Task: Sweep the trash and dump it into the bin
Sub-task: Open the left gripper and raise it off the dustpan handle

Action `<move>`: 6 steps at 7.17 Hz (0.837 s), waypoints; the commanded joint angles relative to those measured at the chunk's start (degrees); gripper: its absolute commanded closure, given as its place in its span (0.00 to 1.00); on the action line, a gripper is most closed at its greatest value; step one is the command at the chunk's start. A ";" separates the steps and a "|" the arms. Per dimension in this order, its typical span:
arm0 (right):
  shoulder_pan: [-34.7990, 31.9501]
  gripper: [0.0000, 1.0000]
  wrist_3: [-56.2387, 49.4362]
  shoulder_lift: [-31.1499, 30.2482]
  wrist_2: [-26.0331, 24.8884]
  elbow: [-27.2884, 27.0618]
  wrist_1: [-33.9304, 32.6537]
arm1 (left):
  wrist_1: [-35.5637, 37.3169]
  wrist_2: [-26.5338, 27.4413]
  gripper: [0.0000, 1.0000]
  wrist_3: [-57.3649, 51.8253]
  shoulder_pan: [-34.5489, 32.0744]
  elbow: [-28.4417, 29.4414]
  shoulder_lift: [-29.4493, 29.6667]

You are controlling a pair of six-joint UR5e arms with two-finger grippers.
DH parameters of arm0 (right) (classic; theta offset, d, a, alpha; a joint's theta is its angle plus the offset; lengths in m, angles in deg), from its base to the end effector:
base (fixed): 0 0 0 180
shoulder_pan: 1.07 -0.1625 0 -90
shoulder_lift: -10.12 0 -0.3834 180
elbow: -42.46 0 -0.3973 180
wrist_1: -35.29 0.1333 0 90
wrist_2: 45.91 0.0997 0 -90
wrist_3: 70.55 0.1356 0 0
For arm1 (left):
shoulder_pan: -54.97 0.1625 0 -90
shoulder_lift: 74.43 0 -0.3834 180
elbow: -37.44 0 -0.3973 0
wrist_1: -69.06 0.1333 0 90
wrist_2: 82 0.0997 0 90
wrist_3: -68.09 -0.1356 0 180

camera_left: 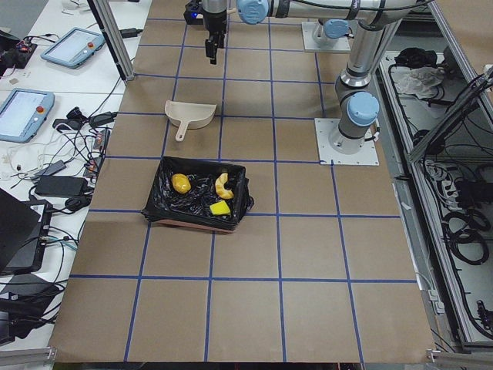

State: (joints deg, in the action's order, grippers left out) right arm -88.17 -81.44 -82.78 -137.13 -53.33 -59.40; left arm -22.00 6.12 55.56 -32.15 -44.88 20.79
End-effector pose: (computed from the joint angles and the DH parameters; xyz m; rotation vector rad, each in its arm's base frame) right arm 0.1059 -0.4873 0.3930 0.2166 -3.1088 0.0446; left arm -0.1107 -0.5410 0.4283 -0.2624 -3.1010 0.0445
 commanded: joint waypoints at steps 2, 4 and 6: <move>0.00 0.00 0.00 0.00 0.08 0.07 -0.06 | 0.27 -0.32 0.00 8.30 0.72 -1.96 -2.22; 0.00 0.00 0.00 0.00 -0.10 0.08 0.03 | -0.08 0.22 0.00 7.34 1.07 -2.05 -2.93; 0.00 0.00 0.00 0.00 -0.01 0.08 -0.06 | 0.36 3.98 0.00 5.50 1.07 -3.54 -3.71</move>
State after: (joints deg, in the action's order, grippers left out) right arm -88.17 -81.44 -82.77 -137.20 -53.25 -59.40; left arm -21.84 8.30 61.97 -31.12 -47.52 17.63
